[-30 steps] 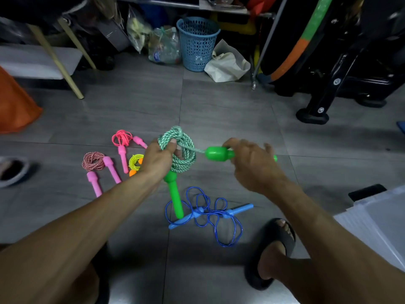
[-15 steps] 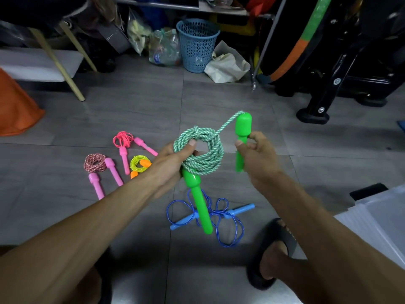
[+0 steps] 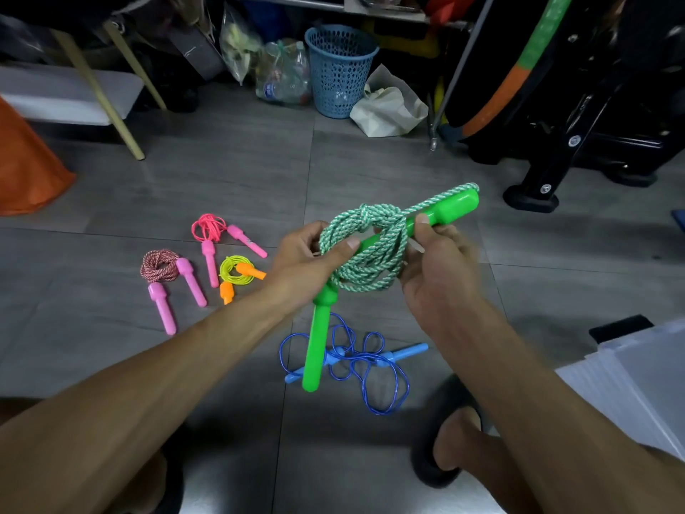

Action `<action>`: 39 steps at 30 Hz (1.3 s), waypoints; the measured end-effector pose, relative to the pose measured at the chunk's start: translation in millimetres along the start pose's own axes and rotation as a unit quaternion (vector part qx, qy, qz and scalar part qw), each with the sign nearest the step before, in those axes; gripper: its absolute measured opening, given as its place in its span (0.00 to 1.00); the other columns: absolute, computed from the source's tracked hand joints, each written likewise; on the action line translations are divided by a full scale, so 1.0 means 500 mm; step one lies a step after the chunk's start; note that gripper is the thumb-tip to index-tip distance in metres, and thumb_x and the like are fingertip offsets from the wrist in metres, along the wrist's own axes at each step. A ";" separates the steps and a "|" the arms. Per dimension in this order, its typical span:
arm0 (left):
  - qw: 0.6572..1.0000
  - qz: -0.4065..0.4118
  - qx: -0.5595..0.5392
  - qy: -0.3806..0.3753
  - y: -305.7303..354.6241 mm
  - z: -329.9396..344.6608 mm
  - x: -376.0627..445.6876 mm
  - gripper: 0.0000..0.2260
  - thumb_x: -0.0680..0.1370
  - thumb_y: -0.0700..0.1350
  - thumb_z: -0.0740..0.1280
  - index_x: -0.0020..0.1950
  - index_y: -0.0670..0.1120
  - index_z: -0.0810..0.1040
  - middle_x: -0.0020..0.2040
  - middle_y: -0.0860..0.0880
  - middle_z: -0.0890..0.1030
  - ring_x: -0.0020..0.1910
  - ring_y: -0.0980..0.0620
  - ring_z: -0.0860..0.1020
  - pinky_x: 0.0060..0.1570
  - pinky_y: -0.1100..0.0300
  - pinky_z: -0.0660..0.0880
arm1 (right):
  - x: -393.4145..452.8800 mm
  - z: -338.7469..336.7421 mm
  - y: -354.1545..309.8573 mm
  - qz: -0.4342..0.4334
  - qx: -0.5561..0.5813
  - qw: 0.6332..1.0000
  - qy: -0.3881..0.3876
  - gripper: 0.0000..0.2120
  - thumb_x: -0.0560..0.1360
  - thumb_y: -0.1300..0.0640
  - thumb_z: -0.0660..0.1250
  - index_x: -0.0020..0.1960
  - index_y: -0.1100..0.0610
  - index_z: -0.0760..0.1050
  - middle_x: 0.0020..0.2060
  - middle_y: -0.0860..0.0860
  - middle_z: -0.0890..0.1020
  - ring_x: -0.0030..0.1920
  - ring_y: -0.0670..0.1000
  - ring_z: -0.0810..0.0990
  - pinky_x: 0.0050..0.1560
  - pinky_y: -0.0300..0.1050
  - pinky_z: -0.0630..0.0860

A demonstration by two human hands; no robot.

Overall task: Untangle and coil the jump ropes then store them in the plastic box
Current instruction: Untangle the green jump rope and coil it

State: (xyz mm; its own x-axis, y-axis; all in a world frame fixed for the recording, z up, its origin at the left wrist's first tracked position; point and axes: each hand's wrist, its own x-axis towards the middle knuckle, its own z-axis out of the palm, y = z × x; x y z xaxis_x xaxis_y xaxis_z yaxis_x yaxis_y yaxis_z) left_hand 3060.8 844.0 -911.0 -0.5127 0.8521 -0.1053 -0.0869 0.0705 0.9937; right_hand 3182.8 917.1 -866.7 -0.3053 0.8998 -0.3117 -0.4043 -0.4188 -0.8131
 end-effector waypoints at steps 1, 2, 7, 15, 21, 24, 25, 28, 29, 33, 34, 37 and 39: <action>1.000 0.008 0.015 0.003 0.000 0.003 -0.002 0.20 0.67 0.53 0.73 0.51 0.39 0.79 0.50 0.34 0.81 0.44 0.49 0.77 0.52 0.40 0.75 | 0.001 0.001 -0.001 0.003 0.016 1.000 0.002 0.07 0.79 0.64 0.60 0.43 0.59 0.71 0.37 0.53 0.79 0.40 0.54 0.81 0.48 0.55 0.80; 1.000 0.013 0.023 0.004 0.000 0.006 -0.004 0.20 0.67 0.52 0.73 0.51 0.39 0.79 0.49 0.35 0.81 0.43 0.50 0.77 0.51 0.42 0.76 | 0.003 0.003 -0.002 0.008 0.028 1.000 0.001 0.07 0.79 0.63 0.60 0.43 0.59 0.71 0.36 0.53 0.79 0.38 0.53 0.81 0.47 0.54 0.80; 1.000 0.009 0.006 0.000 0.000 0.001 -0.001 0.14 0.71 0.44 0.74 0.51 0.37 0.78 0.43 0.42 0.80 0.41 0.50 0.76 0.45 0.51 0.73 | 0.008 0.003 0.003 0.039 0.031 0.999 -0.002 0.04 0.80 0.63 0.59 0.51 0.62 0.71 0.41 0.57 0.79 0.42 0.55 0.81 0.50 0.57 0.80; 0.989 -0.032 -0.114 -0.091 0.008 -0.020 0.008 0.12 0.65 0.43 0.76 0.46 0.45 0.82 0.44 0.45 0.83 0.46 0.46 0.78 0.57 0.46 0.72 | 0.025 -0.005 -0.003 0.077 0.020 0.995 -0.055 0.19 0.80 0.65 0.55 0.67 0.51 0.64 0.54 0.59 0.80 0.50 0.58 0.80 0.51 0.59 0.79; 0.942 -0.091 -0.236 -0.222 0.012 -0.032 0.002 0.26 0.58 0.42 0.82 0.52 0.39 0.77 0.46 0.44 0.83 0.45 0.49 0.81 0.53 0.56 0.78 | 0.028 -0.014 -0.004 0.116 0.008 0.986 -0.120 0.26 0.78 0.66 0.54 0.71 0.46 0.60 0.45 0.57 0.83 0.43 0.57 0.81 0.49 0.57 0.79; 0.924 -0.111 -0.275 -0.240 0.009 -0.033 0.003 0.29 0.58 0.43 0.82 0.55 0.39 0.76 0.48 0.43 0.83 0.47 0.48 0.81 0.57 0.53 0.76 | 0.033 -0.019 -0.003 0.147 0.006 0.981 -0.124 0.16 0.78 0.63 0.53 0.63 0.53 0.66 0.53 0.61 0.80 0.51 0.60 0.78 0.55 0.60 0.75; 0.923 -0.117 -0.280 -0.238 0.006 -0.030 0.003 0.28 0.60 0.42 0.81 0.56 0.39 0.75 0.49 0.43 0.82 0.48 0.47 0.81 0.58 0.52 0.75 | 0.036 -0.021 -0.002 0.156 -0.013 0.981 -0.119 0.15 0.78 0.60 0.54 0.64 0.57 0.66 0.56 0.62 0.79 0.54 0.61 0.78 0.56 0.61 0.75; 0.933 -0.123 -0.278 -0.195 -0.001 -0.023 0.000 0.21 0.68 0.38 0.74 0.60 0.39 0.75 0.51 0.42 0.82 0.51 0.46 0.80 0.60 0.51 0.74 | 0.031 -0.018 0.002 0.174 -0.100 0.975 -0.094 0.22 0.77 0.52 0.58 0.68 0.60 0.67 0.61 0.63 0.77 0.60 0.63 0.78 0.58 0.62 0.76; 0.943 -0.121 -0.258 -0.171 -0.002 -0.023 0.001 0.19 0.70 0.38 0.72 0.60 0.39 0.75 0.51 0.43 0.82 0.50 0.46 0.80 0.58 0.52 0.75 | 0.031 -0.018 0.004 0.170 -0.128 0.973 -0.089 0.21 0.77 0.52 0.57 0.66 0.61 0.70 0.59 0.62 0.79 0.59 0.62 0.78 0.58 0.62 0.75; 0.979 -0.085 -0.170 -0.079 0.005 -0.024 0.008 0.16 0.71 0.43 0.70 0.57 0.40 0.77 0.47 0.44 0.82 0.46 0.47 0.78 0.51 0.53 0.74 | 0.024 -0.024 0.009 0.137 -0.255 0.955 -0.072 0.13 0.76 0.54 0.54 0.47 0.55 0.77 0.43 0.51 0.82 0.45 0.54 0.79 0.56 0.56 0.74; 0.986 -0.069 -0.141 -0.061 0.006 -0.022 0.010 0.13 0.72 0.43 0.71 0.54 0.41 0.77 0.44 0.46 0.82 0.42 0.50 0.79 0.46 0.56 0.75 | 0.022 -0.024 0.009 0.114 -0.296 0.946 -0.064 0.13 0.76 0.53 0.54 0.45 0.53 0.77 0.42 0.48 0.81 0.45 0.52 0.79 0.56 0.55 0.74; 1.000 -0.006 0.002 -0.009 -0.004 -0.016 0.013 0.08 0.72 0.46 0.73 0.46 0.46 0.77 0.38 0.47 0.81 0.35 0.54 0.77 0.36 0.60 0.74 | 0.017 -0.019 0.018 0.004 -0.377 0.926 -0.029 0.13 0.74 0.49 0.56 0.52 0.49 0.77 0.50 0.47 0.81 0.52 0.50 0.80 0.56 0.52 0.76; 0.993 0.039 0.106 0.019 -0.013 -0.010 0.011 0.11 0.71 0.49 0.72 0.45 0.44 0.76 0.38 0.45 0.80 0.37 0.52 0.76 0.38 0.57 0.73 | 0.013 -0.017 0.022 -0.089 -0.393 0.915 0.002 0.09 0.74 0.50 0.60 0.50 0.50 0.76 0.49 0.48 0.80 0.48 0.47 0.79 0.51 0.46 0.74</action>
State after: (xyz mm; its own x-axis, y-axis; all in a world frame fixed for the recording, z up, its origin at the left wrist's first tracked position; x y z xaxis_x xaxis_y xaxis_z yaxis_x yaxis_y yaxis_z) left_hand 3054.2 845.6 -918.1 -0.5432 0.8392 -0.0248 0.1343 0.1160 0.9841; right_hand 3183.8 919.4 -881.9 -0.2905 0.9464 -0.1412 0.2987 -0.0504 -0.9530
